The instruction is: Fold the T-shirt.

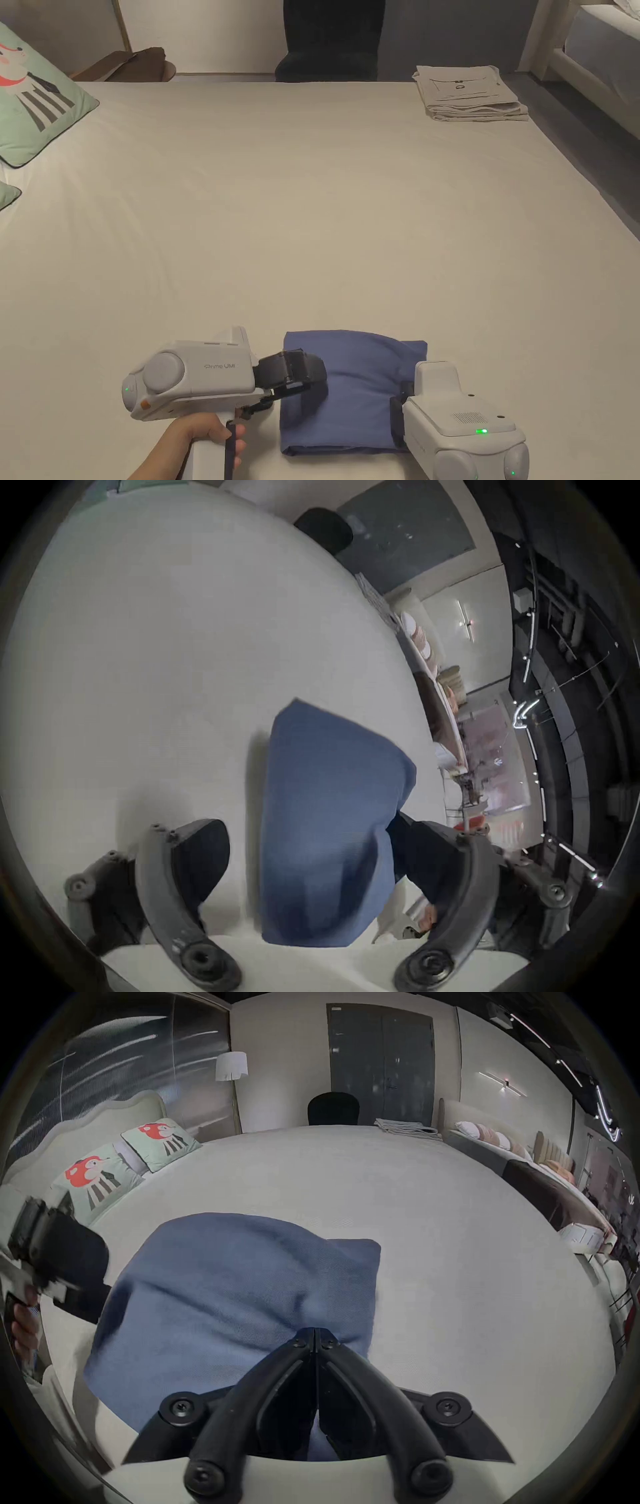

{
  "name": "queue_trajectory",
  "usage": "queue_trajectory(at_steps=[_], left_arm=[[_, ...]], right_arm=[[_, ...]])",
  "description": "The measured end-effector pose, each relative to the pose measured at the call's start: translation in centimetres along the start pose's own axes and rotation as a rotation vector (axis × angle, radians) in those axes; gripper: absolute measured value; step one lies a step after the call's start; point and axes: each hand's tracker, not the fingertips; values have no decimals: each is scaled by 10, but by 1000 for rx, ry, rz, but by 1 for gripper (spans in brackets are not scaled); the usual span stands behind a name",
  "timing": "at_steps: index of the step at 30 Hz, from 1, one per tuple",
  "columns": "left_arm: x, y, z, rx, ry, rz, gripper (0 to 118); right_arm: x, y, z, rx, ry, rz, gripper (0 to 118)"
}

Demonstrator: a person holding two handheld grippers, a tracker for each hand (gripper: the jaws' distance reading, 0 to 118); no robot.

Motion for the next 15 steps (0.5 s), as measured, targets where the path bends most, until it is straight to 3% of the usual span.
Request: queue_trajectory(at_steps=[1,2,3,5,8,11,15], left_arm=[[0,-1,-3,0,2,6,89],[-1,-1,-6,-3,-4,14,67],[-1,-2,-9,-12,-9,22,53],[1,-7,-10,-1,-8,21,46],[0,-7,-8,8,-18,29,18],[1,-4,-2,12,-31,57,15],[10,8,13,14,9,-67,15]], right_arm=[[1,0,0,-1,4,-4,0],[1,0,0,-2,7,-7,0],[1,1,-1,-4,9,-7,0],[2,1,-1,-6,10,-8,0],[2,2,0,-3,15,-4,0],[-3,8,8,16,11,16,0],[-14,26,25,104,13,22,0]])
